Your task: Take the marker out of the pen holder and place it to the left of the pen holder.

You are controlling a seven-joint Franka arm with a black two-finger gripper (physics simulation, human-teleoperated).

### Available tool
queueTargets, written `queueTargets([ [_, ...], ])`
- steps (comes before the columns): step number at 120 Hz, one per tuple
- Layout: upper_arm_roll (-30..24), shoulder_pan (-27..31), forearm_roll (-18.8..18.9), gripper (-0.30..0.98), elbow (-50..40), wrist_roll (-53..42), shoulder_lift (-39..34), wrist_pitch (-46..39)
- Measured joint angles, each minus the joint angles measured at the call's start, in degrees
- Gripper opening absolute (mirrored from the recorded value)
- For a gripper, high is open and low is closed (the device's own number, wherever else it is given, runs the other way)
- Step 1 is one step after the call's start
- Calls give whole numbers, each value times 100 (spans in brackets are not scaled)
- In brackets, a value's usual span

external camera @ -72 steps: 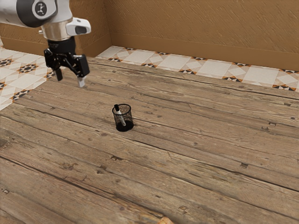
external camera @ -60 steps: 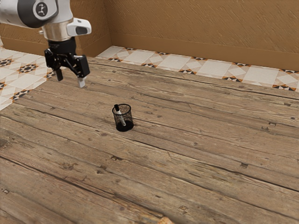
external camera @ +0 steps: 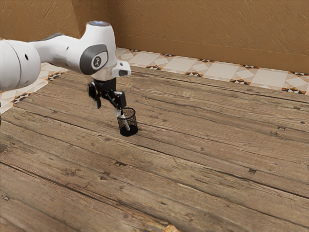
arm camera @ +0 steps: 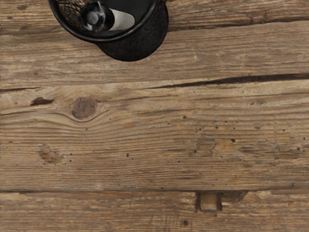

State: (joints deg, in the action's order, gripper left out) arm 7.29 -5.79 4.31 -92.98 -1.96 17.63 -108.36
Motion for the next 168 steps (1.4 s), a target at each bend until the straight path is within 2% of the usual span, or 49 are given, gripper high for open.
queueTargets([
  [15, 18, 29, 70, 69, 18, -80, 281, -530],
  [49, 18, 237, 69, 69, 919, -210, 1238, -1210],
  [135, 1, 395, -81, 68, 1028, -355, 1742, -1876],
  [168, 8, 397, -314, 18, 1015, -475, 1708, -1960],
])
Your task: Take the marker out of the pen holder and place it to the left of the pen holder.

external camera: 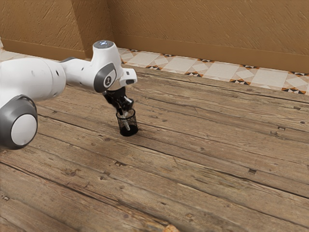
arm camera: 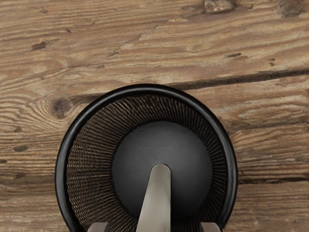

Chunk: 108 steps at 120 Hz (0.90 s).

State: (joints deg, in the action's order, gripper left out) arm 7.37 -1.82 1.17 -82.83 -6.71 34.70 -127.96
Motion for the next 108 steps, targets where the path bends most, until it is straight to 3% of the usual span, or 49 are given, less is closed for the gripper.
queueTargets([
  [19, 1, 0, -22, 2, -14, -53, -10, -15],
  [44, 7, -33, 41, -6, -210, -35, -251, -34],
  [65, 23, -104, 117, -8, -966, 36, -1248, -42],
  [86, 28, -128, 523, -9, -1372, 132, -2273, -18],
  [99, 22, 71, 796, -9, -1311, 168, -2234, -2],
  [108, 18, 328, 894, -9, -856, 165, -1756, 1],
])
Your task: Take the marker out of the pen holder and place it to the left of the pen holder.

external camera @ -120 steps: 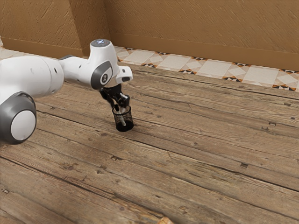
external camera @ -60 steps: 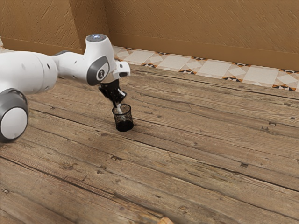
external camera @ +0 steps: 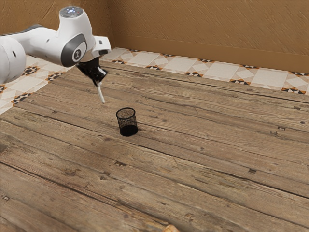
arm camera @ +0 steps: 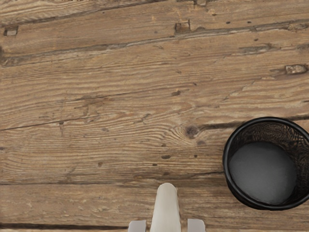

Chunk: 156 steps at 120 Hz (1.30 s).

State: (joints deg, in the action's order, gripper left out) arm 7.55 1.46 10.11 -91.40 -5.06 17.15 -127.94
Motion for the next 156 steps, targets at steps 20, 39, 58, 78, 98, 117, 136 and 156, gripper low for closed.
queueTargets([
  [20, -89, 314, 66, -9, 1184, -35, 1102, -26],
  [39, -443, 722, 87, -9, 1998, -147, 1916, -250],
  [58, -668, 948, 82, -8, 2086, -272, 2254, -581],
  [78, -715, 1043, -39, 3, 2006, -405, 2361, -760],
  [98, -711, 1071, -322, 37, 1390, -608, 1916, -822],
  [117, -684, 797, -593, 54, -240, -732, -389, -482],
  [136, -95, -267, -756, 62, -50, -765, -1894, 1389],
  [156, -139, -318, -771, 65, -43, -773, -2235, 2568],
])
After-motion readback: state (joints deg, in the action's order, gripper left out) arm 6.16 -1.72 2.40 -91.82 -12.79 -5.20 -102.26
